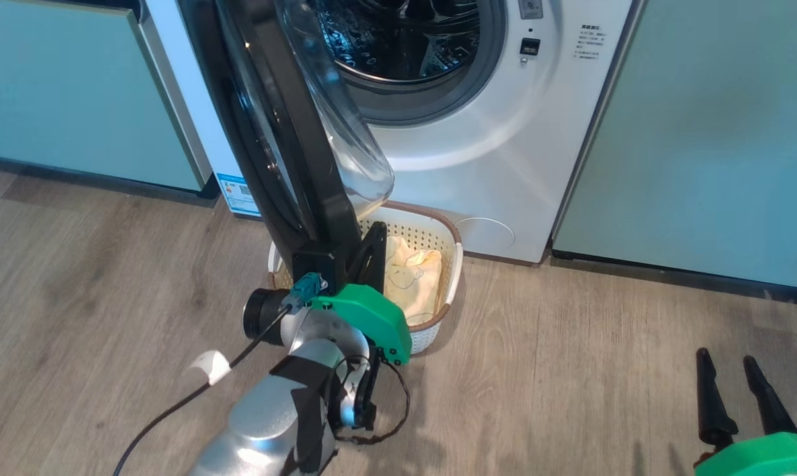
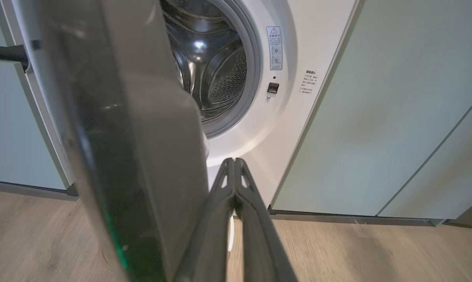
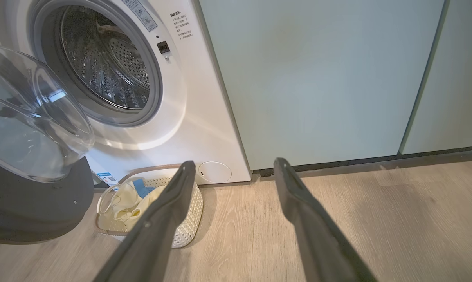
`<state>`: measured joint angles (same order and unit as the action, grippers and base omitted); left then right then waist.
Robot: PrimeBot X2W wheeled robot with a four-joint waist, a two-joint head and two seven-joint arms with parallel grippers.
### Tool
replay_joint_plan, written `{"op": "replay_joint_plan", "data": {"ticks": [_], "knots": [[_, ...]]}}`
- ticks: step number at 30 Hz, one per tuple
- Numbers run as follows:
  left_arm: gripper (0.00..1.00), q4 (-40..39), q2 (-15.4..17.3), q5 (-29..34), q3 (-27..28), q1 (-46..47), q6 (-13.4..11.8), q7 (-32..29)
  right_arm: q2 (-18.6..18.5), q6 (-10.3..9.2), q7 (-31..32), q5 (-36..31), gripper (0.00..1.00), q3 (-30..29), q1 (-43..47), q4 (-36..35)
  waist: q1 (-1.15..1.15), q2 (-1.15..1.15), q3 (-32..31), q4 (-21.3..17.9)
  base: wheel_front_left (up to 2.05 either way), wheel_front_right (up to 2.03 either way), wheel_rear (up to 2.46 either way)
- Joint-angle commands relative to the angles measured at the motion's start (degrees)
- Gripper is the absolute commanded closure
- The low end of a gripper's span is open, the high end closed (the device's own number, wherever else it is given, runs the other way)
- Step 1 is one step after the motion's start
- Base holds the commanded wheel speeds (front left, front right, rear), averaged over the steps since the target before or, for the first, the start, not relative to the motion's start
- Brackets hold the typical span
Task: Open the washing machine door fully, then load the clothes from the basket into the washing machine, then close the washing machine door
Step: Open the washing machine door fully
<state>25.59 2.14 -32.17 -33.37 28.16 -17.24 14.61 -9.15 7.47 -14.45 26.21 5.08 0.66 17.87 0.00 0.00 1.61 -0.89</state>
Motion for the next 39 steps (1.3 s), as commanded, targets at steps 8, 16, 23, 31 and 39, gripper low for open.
{"op": "replay_joint_plan", "data": {"ticks": [8,16,23,31,39], "knots": [[1.00,0.5,0.7,1.0,3.2,0.2,0.4,0.4,-1.1,0.02,-0.5,0.3,0.00,0.9,-2.0,-1.6,0.00,0.00,-0.5,1.6,0.00,0.00,0.00],[1.00,-0.3,0.7,2.3,5.2,-1.4,1.0,0.4,-0.5,0.02,-0.5,0.3,0.00,0.8,-1.5,-1.6,0.00,0.00,-1.3,3.9,0.00,0.00,0.00],[1.00,-0.6,0.7,4.7,7.3,-3.4,2.0,0.4,-0.2,0.02,-0.5,0.4,0.00,1.0,-1.2,-1.7,0.00,0.00,-2.1,5.8,0.00,0.00,0.00],[1.00,-1.0,0.7,6.5,10.3,-5.3,3.0,0.4,0.3,0.02,-0.5,0.5,0.00,0.9,-0.7,-1.8,0.00,0.00,-2.4,8.4,0.00,0.00,0.00],[1.00,-0.9,0.7,7.9,13.9,-6.5,3.8,0.4,0.4,0.02,-0.5,0.5,0.00,0.6,-0.5,-1.8,0.00,0.00,-2.6,11.0,0.00,0.00,0.00]]}}
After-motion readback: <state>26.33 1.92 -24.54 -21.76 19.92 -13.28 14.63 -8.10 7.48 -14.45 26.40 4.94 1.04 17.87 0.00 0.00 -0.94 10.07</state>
